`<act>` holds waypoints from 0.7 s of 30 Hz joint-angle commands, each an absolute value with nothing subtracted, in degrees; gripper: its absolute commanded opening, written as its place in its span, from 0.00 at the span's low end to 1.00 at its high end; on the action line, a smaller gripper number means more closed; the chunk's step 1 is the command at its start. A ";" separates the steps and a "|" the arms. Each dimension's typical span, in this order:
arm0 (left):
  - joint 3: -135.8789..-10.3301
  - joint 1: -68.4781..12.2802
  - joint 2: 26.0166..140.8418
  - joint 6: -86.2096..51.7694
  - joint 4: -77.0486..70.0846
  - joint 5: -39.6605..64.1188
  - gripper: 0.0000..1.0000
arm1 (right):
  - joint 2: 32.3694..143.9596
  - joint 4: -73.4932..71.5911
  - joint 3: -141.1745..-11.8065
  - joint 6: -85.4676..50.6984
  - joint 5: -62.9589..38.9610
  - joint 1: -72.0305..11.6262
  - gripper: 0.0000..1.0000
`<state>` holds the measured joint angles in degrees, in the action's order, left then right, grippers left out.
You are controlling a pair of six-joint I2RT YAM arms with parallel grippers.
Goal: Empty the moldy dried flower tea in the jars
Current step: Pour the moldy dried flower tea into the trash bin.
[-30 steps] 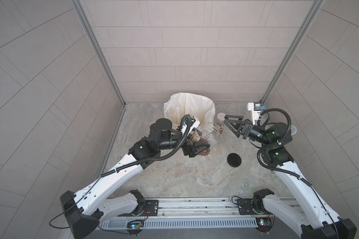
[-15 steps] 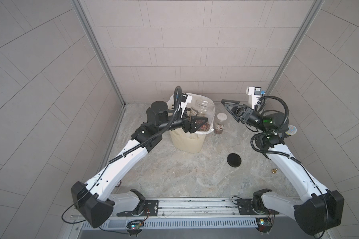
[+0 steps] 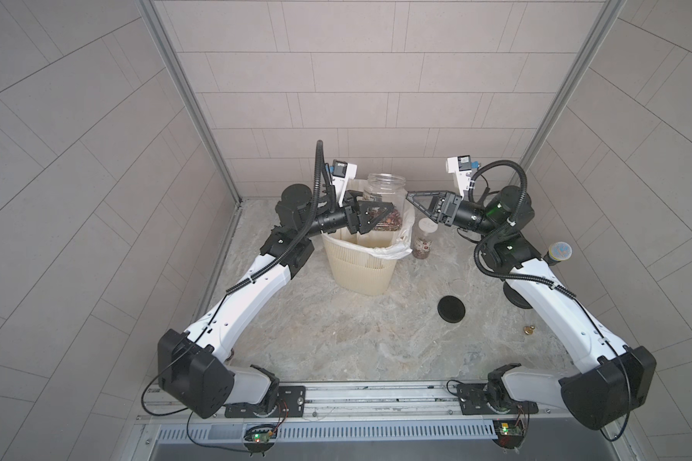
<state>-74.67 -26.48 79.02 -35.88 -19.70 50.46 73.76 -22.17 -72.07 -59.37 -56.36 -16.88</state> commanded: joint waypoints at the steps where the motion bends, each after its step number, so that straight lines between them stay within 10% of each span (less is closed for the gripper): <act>1: -76.64 -26.07 79.17 -39.29 -25.90 52.86 0.64 | 75.17 -21.64 -74.44 -60.94 -56.41 -18.43 1.00; 21: -75.72 -26.06 80.68 -44.47 -26.80 51.65 0.64 | 84.90 -38.38 -80.79 -76.20 -57.01 -20.82 1.00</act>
<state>-74.67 -26.15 80.64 -44.12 -23.77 51.44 85.10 -33.87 -79.29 -72.64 -56.14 -20.23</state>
